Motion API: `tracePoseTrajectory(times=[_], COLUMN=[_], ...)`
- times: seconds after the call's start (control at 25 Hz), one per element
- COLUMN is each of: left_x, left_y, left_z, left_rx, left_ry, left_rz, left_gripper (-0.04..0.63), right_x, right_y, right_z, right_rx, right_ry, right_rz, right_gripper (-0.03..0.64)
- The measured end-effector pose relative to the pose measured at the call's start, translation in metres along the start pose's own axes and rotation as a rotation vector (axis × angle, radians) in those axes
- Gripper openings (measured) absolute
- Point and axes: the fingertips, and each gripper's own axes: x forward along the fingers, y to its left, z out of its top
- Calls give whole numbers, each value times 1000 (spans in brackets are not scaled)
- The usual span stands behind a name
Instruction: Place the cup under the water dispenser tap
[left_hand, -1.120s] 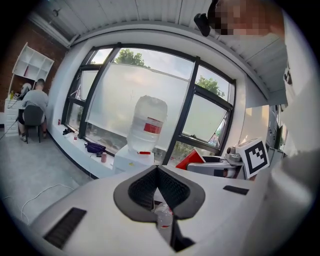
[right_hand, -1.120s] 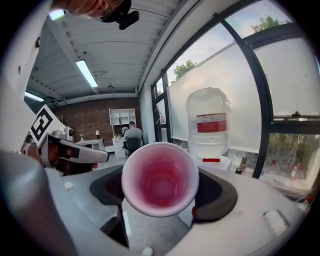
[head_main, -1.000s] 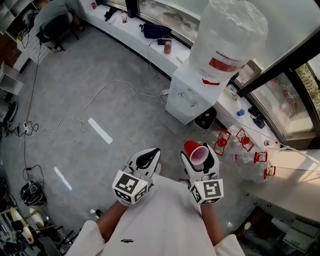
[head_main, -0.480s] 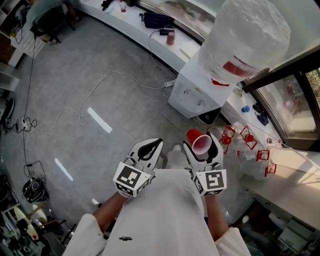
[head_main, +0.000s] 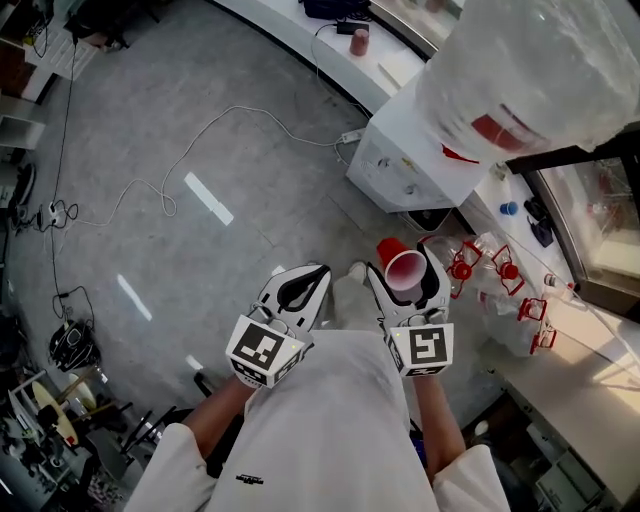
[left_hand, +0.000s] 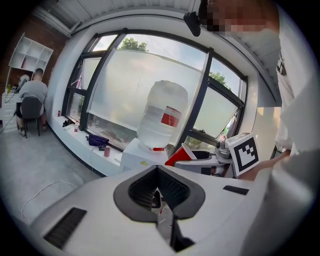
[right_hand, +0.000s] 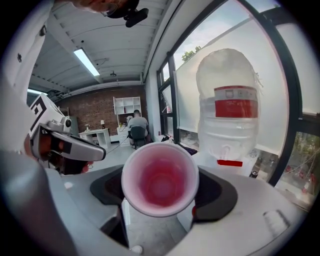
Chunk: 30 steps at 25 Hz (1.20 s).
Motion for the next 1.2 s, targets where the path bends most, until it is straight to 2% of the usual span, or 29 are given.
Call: tracePoseTrajectory(times=[0.44,0.8,0.92,1.2], left_x=[31,62,75,103], left_y=[20,46,47,56], left_z=[-29,-61,-72,-82], left_rx=[-28,-30,-53,-32], left_ry=[49,84,99,104], left_rz=[53,74,81,87], left_gripper=[0,0,0,0], right_x=[44,86,97,124], right_y=[-28,-41,-51,-68], right_z=[-37,-70,-84,-121], right_rx=[22,-19,-26,-10], right_ry=[37,71,81,103], right_rz=[-9,-6,-8,-11], right_gripper=[385,385,385,385])
